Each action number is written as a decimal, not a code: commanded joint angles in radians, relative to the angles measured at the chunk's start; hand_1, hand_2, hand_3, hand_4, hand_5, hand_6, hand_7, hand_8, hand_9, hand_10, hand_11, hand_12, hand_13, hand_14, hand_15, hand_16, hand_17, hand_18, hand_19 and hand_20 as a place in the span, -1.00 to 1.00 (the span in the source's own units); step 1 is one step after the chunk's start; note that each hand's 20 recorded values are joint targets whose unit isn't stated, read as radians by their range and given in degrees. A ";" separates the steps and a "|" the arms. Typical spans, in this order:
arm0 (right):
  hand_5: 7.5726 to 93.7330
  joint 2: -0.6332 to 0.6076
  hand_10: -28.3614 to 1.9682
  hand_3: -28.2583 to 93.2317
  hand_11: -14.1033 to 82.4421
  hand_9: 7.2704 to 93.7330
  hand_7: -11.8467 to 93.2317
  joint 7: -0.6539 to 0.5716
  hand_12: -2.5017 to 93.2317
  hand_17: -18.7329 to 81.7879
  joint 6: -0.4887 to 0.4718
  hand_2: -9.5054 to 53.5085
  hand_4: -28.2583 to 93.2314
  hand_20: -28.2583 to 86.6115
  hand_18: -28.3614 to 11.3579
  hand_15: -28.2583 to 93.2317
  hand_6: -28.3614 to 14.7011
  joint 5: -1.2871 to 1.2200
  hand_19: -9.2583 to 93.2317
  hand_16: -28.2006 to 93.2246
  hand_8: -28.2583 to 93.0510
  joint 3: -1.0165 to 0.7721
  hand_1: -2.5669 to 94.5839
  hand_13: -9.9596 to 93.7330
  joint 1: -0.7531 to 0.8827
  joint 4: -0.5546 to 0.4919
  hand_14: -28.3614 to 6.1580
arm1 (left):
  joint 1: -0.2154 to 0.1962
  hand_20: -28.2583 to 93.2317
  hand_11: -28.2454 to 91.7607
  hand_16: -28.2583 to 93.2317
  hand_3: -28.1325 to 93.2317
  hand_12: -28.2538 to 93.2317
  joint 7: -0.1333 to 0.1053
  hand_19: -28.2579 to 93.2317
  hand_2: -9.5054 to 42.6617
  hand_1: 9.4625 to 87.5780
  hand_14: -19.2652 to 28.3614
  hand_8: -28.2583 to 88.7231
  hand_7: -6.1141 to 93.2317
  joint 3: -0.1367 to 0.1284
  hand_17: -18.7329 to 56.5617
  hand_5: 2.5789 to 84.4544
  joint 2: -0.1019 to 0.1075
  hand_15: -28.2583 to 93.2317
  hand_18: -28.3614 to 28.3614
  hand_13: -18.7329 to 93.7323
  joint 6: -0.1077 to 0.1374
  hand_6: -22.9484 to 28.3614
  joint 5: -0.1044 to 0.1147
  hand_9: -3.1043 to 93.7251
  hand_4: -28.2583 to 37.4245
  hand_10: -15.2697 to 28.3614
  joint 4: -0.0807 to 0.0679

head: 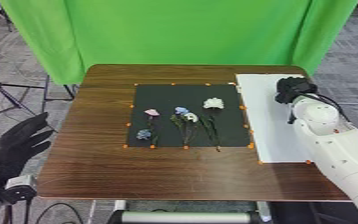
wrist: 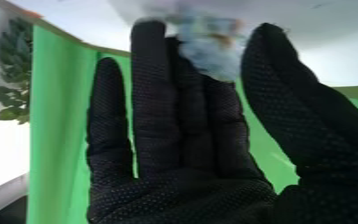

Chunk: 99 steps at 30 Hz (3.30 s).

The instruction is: Arrange flowers

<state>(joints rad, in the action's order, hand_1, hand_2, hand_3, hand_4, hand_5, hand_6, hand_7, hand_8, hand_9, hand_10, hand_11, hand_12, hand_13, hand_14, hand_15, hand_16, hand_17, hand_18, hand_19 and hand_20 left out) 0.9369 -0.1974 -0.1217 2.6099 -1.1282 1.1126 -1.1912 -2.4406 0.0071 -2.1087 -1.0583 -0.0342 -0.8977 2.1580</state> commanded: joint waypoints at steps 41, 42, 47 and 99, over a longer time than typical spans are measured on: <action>0.30 0.029 0.60 0.88 -0.29 0.76 0.35 0.093 0.09 -0.08 0.204 -1.00 -0.99 0.13 -0.20 0.12 0.52 0.002 0.48 0.09 -0.49 -0.034 0.00 0.77 0.476 -0.555 0.69 | 0.002 -0.43 -0.27 -0.48 0.63 -0.23 0.003 0.12 -0.76 -0.66 0.31 -0.70 -0.43 0.009 -0.75 -0.49 -0.001 -0.15 0.67 -0.40 -0.009 -0.07 0.000 -0.56 -1.00 0.10 0.000; 0.30 0.031 0.60 0.88 -0.30 0.76 0.34 0.093 0.09 -0.08 0.204 -1.00 -0.99 0.13 -0.20 0.12 0.52 0.001 0.48 0.09 -0.49 -0.034 0.00 0.77 0.477 -0.553 0.69 | 0.008 -0.43 -0.27 -0.48 0.63 -0.23 0.005 0.12 -0.76 -0.66 0.31 -0.70 -0.43 0.011 -0.75 -0.49 0.002 -0.15 0.67 -0.40 -0.011 -0.07 -0.001 -0.56 -1.00 0.10 -0.004; 0.25 0.042 0.58 0.87 -0.32 0.73 0.34 0.095 0.08 -0.09 0.184 -1.00 -1.00 0.13 -0.21 0.12 0.54 -0.001 0.46 0.09 -0.49 -0.040 -0.02 0.75 0.487 -0.559 0.69 | 0.010 -0.43 -0.27 -0.48 0.63 -0.24 0.008 0.12 -0.76 -0.66 0.31 -0.70 -0.43 0.010 -0.75 -0.49 0.001 -0.15 0.67 -0.40 -0.009 -0.07 -0.001 -0.56 -1.00 0.10 -0.003; -0.55 0.270 0.19 0.82 -0.69 -0.53 -0.48 0.204 -0.43 -0.56 -0.233 -0.79 -0.97 -0.16 -0.51 -0.54 0.37 -1.425 -0.23 0.07 -0.72 -0.721 -0.66 -0.37 0.695 -0.779 0.00 | 0.006 -0.42 -0.30 -0.41 0.63 -0.20 -0.102 0.09 -0.75 -0.66 0.18 -0.69 -0.44 -0.003 -0.79 -0.54 -0.030 -0.29 0.66 -0.54 0.061 -0.06 0.034 -0.64 -1.00 0.07 0.084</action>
<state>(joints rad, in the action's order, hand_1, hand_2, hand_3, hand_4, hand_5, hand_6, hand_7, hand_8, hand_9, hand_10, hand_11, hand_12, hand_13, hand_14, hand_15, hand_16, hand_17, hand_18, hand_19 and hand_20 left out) 1.1418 0.0460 -0.2756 1.9024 -1.8323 1.7939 -1.9541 -2.4340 -0.0565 -2.1259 -1.0641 0.0355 -0.9295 2.1995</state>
